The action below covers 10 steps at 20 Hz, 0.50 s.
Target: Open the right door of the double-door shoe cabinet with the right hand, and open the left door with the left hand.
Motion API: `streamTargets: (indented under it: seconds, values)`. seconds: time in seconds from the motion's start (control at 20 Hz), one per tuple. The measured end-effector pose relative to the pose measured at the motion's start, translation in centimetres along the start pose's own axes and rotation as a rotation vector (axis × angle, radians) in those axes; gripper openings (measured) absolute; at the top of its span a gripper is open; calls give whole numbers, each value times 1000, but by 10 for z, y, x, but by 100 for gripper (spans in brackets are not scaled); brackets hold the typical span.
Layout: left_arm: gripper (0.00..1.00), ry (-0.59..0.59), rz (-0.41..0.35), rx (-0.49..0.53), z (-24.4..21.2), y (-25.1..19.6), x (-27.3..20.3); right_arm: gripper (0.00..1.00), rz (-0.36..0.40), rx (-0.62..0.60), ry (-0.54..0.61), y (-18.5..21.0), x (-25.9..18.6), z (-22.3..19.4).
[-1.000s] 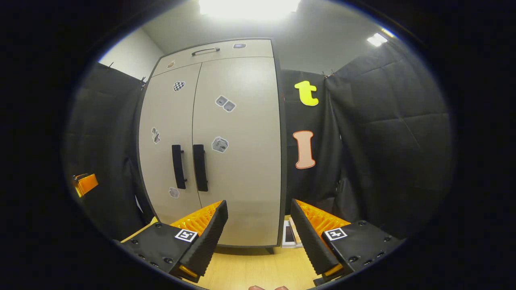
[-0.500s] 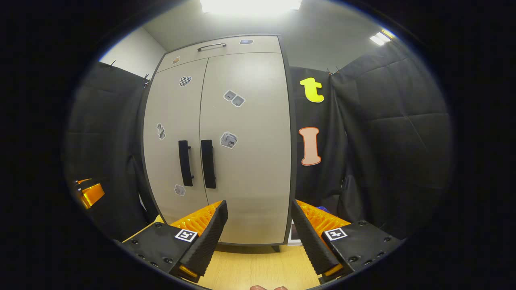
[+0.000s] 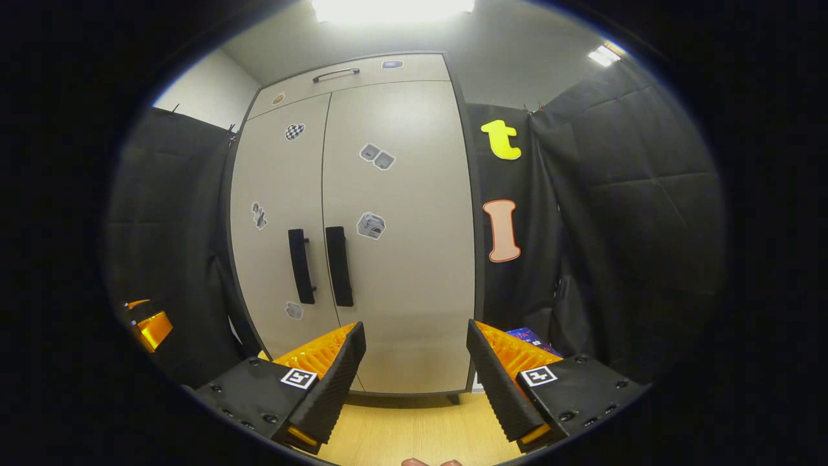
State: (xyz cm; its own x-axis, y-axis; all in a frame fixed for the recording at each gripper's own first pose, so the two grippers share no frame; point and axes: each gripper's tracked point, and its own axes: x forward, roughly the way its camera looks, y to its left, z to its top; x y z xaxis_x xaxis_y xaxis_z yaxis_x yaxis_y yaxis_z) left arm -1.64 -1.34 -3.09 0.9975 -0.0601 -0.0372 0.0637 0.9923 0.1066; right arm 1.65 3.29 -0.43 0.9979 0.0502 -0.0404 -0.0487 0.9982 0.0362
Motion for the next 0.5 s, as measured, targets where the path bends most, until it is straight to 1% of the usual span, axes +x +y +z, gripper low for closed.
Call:
streamTargets:
  seconds: [0.1,0.25,0.5]
  values:
    - [99,11,0,-4,-6,1,2,98,10,9,9,4,5,5]
    - [99,28,4,-16,-14,4,4,98,37,31,-4,16,19,24]
    - [99,52,9,-39,-27,10,5,98,79,25,-21,50,53,55]
